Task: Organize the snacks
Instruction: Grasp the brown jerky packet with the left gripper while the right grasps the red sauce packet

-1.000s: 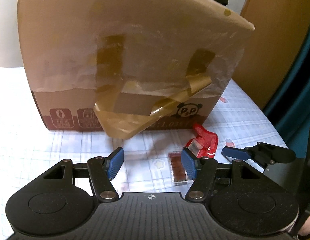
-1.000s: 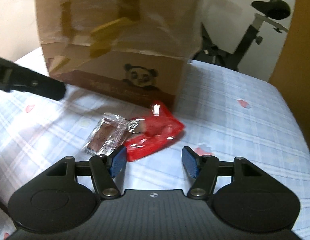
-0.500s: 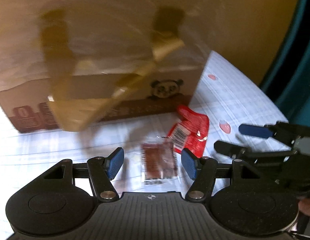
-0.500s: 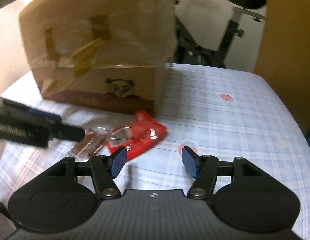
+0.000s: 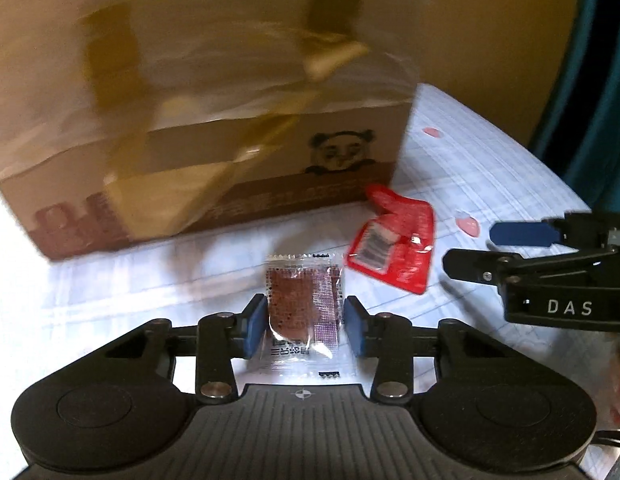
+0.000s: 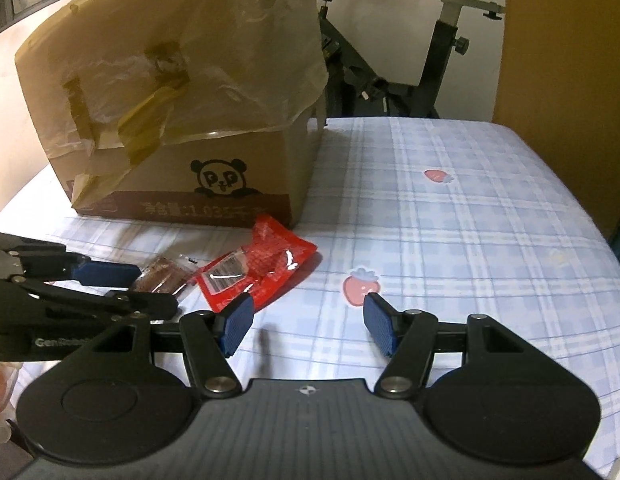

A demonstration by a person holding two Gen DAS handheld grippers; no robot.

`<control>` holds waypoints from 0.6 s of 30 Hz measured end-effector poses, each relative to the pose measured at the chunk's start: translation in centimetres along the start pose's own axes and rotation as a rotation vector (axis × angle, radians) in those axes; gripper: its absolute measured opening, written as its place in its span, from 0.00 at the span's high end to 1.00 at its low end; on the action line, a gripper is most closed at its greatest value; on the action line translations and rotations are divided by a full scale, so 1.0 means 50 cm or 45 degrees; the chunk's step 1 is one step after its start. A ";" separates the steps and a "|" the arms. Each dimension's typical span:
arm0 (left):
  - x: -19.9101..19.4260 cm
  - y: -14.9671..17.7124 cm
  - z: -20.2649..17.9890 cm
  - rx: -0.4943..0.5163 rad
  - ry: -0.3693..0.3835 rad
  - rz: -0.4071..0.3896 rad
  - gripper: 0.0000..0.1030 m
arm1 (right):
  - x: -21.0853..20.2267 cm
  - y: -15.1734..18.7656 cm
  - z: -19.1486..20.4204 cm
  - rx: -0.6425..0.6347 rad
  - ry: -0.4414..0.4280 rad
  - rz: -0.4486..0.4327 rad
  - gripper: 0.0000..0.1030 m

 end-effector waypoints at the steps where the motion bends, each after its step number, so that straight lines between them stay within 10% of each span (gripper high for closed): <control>1: -0.008 0.002 0.013 -0.036 -0.003 -0.008 0.57 | 0.002 0.000 0.002 0.007 -0.006 0.004 0.39; 18: -0.133 0.009 0.160 -0.285 -0.093 -0.161 0.57 | 0.083 -0.047 0.037 0.196 0.040 0.084 0.37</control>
Point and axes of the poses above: each gripper's, at about its wrist camera, not at the fingertips, and x roughly the way its jaws point, z to its left, y to its underside, the point moved 8 cm from there along x, roughly the way its jaws point, and after that the axes turned 6 degrees about -z, right-handed, at the moved point
